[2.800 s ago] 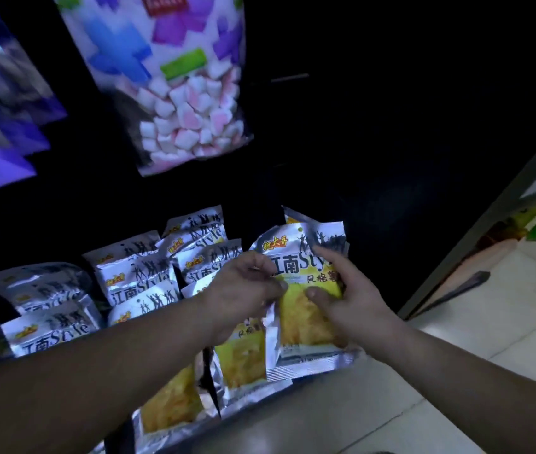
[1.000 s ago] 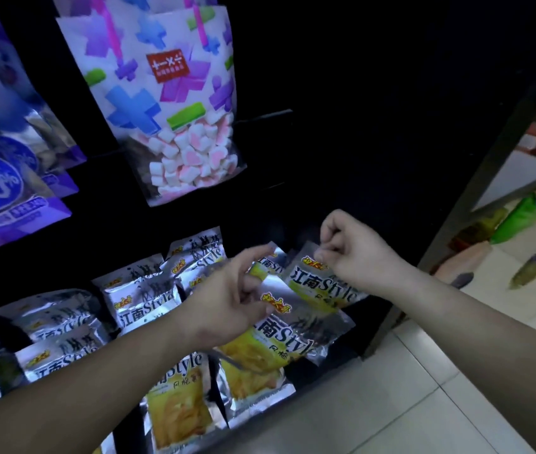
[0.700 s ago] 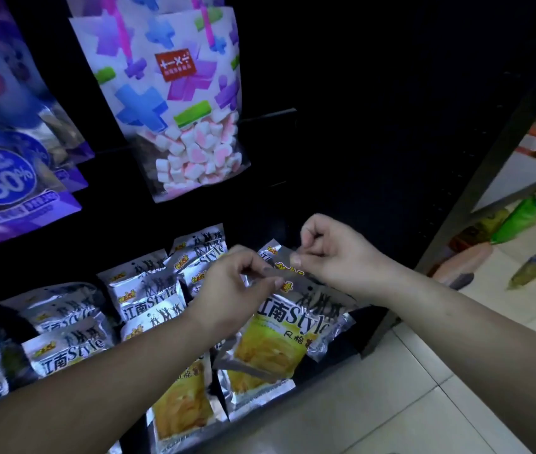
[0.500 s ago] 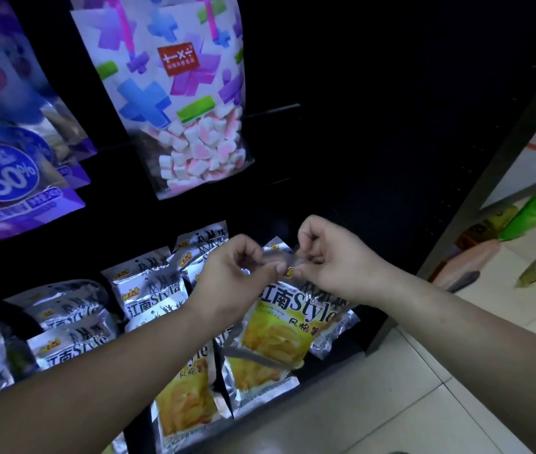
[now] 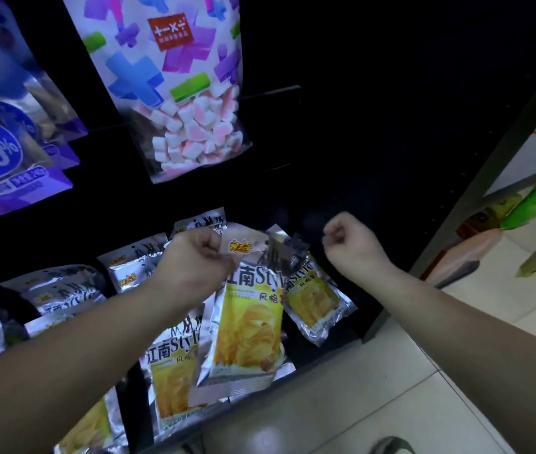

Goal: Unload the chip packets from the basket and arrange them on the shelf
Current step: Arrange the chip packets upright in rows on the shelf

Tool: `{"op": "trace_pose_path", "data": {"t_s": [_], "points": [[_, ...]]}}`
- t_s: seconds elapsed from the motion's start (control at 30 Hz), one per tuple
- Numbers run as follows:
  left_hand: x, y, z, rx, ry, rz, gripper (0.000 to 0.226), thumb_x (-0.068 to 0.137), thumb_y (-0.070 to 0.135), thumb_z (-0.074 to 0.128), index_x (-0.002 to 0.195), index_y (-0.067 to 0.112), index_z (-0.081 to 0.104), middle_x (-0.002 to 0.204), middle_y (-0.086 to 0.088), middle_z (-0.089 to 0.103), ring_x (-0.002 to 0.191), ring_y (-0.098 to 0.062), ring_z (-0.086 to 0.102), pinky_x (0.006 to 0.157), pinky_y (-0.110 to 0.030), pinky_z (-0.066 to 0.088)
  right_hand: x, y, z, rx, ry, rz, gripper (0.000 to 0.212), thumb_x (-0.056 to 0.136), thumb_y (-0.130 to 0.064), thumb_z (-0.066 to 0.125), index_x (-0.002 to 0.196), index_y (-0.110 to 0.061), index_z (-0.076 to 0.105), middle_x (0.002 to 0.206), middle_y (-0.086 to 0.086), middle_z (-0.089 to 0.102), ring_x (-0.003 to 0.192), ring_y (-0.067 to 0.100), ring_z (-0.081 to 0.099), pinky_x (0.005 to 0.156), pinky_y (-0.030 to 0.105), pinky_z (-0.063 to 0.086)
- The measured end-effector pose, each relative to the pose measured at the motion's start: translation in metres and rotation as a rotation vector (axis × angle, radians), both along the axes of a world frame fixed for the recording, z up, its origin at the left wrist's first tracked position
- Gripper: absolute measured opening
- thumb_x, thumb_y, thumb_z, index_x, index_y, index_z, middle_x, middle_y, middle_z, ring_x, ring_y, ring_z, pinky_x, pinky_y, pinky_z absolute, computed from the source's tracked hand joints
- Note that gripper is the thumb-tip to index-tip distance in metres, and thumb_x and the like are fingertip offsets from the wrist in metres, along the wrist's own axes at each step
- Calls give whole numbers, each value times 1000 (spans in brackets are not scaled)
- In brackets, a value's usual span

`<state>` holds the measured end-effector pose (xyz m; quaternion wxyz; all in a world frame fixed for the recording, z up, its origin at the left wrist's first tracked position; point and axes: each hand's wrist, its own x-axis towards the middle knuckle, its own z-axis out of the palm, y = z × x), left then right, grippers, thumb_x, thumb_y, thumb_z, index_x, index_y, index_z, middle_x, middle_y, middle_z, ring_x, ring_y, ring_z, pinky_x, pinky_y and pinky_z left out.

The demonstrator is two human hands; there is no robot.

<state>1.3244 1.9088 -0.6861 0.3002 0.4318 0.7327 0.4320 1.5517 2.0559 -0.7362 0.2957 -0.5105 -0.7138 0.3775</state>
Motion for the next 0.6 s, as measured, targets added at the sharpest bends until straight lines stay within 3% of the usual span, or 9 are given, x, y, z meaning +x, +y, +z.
{"op": "trace_pose_path", "data": {"t_s": [0.13, 0.23, 0.37, 0.43, 0.53, 0.6], "points": [[-4, -20, -15, -40, 57, 9, 33, 89, 15, 78, 85, -8, 56, 68, -31, 63, 45, -19, 54, 54, -30, 44, 1, 8, -68, -224, -261, 124, 7, 89, -29, 70, 94, -27, 66, 95, -3, 69, 88, 24, 69, 76, 36, 58], [-5, -21, -38, -54, -54, 13, 23, 86, 12, 81, 83, -1, 61, 80, -33, 63, 54, -21, 54, 58, -37, 46, -10, 10, -101, -235, -404, 170, 42, 93, -42, 68, 130, -24, 61, 126, 6, 61, 110, 26, 63, 84, 29, 48], [-5, -6, -51, -47, -111, -14, 26, 85, 10, 81, 68, 19, 63, 84, -20, 70, 51, -18, 55, 52, -32, 46, -20, 15, -136, -240, -503, 124, 66, 89, -53, 67, 148, -32, 46, 148, 12, 42, 131, 34, 50, 103, 37, 47], [-4, 0, -51, -42, -121, -47, 22, 86, 10, 81, 72, 14, 63, 85, -18, 71, 49, -17, 53, 50, -31, 44, -23, 21, -144, -280, -510, 100, 70, 88, -49, 69, 151, -34, 42, 149, 13, 41, 132, 35, 49, 101, 36, 46], [-8, 9, -51, -55, -127, -51, 24, 85, 8, 82, 71, 18, 65, 83, -15, 72, 44, -10, 52, 47, -23, 43, -27, 33, -152, -337, -473, 133, 79, 82, -41, 77, 152, -36, 39, 141, 12, 55, 121, 32, 59, 93, 34, 50], [-13, 13, -52, -86, -144, -61, 16, 84, 6, 81, 80, 6, 66, 84, -16, 74, 43, -8, 54, 46, -19, 43, -33, 38, -158, -345, -502, 121, 86, 76, -43, 80, 150, -41, 37, 137, 12, 55, 115, 33, 62, 90, 35, 52]]}}
